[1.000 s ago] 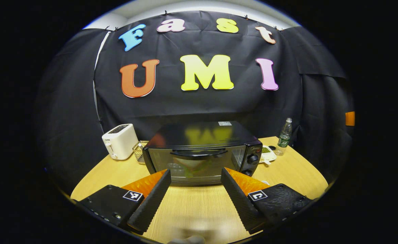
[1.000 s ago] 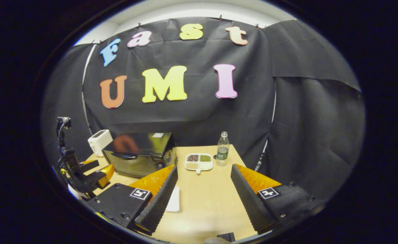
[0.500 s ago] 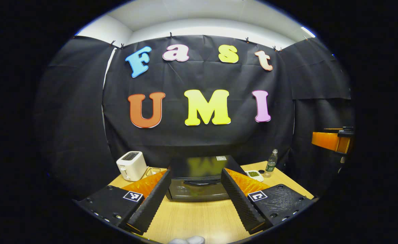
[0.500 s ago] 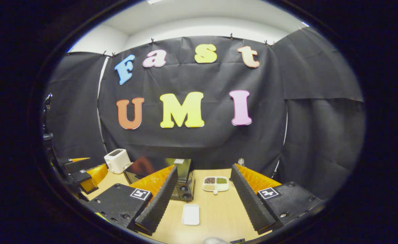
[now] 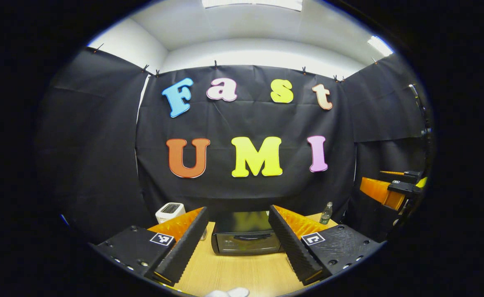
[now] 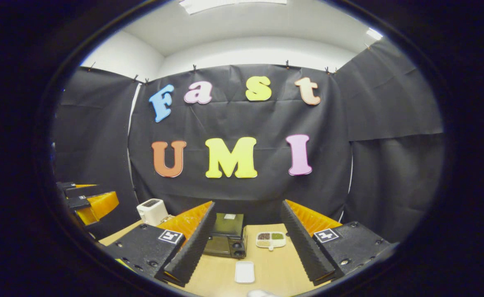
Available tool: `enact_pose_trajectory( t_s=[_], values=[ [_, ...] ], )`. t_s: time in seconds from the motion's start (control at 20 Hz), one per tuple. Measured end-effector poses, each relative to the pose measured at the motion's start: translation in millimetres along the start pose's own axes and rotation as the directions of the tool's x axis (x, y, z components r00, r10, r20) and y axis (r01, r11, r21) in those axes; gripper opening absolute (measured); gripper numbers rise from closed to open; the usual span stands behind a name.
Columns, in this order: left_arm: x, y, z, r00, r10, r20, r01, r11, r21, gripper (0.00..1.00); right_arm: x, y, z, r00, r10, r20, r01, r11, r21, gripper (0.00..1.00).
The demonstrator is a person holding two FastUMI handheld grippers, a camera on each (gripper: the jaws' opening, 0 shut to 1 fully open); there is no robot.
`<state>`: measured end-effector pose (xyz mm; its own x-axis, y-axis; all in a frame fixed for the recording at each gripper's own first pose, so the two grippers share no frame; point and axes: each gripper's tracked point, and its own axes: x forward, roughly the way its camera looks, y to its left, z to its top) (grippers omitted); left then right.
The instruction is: Open the electric oven with the left hand, put the food in, and close the electric oven.
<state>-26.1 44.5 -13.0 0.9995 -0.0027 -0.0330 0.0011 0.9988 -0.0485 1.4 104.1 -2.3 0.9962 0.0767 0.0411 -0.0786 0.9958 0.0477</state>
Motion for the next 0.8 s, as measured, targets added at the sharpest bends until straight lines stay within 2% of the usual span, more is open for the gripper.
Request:
enact_pose_trajectory(
  t_s=[0.05, 0.1, 0.15, 0.2, 0.25, 0.3, 0.35, 0.4, 0.8],
  values=[
    [-4, 5, 2, 1.000, 0.008, 0.001, -0.008, 1.000, 0.001, 0.96, -6, -1, 7, 1.000, -0.001, 0.001, 0.001, 1.000, 0.001, 1.00],
    [-6, 10, 5, 1.000, 0.020, 0.008, -0.020, 1.000, -0.002, 0.96, -9, 0, 8, 1.000, 0.000, 0.006, 0.000, 1.000, 0.000, 0.89],
    [-7, 12, 6, 1.000, 0.024, 0.014, -0.024, 1.000, -0.004, 0.97, -11, 0, 7, 1.000, -0.001, 0.001, 0.001, 1.000, -0.003, 1.00],
    [-10, 12, 7, 1.000, 0.022, 0.018, -0.022, 1.000, -0.003, 0.96, -14, 1, 6, 1.000, -0.004, -0.003, 0.004, 1.000, -0.004, 1.00],
    [-13, 13, 8, 1.000, 0.023, 0.022, -0.023, 1.000, 0.000, 0.96, -17, 1, 6, 1.000, -0.005, -0.005, 0.005, 1.000, -0.003, 0.89],
    [-15, 13, 10, 1.000, 0.016, 0.024, -0.016, 1.000, 0.001, 0.96, -19, 1, 6, 1.000, -0.009, -0.008, 0.008, 1.000, -0.002, 0.89],
    [-17, 13, 12, 0.999, 0.015, 0.030, -0.015, 1.000, 0.002, 0.96, -21, 1, 7, 1.000, -0.011, -0.007, 0.011, 1.000, 0.003, 1.00],
    [-18, 15, 14, 0.999, 0.016, 0.035, -0.016, 1.000, 0.003, 0.96, -24, 1, 9, 1.000, -0.012, -0.004, 0.012, 1.000, 0.007, 0.89],
    [-21, 17, 17, 0.999, 0.009, 0.040, -0.009, 1.000, 0.006, 0.95, -34, 3, 10, 1.000, -0.022, -0.003, 0.022, 1.000, -0.009, 0.89]
  ],
)
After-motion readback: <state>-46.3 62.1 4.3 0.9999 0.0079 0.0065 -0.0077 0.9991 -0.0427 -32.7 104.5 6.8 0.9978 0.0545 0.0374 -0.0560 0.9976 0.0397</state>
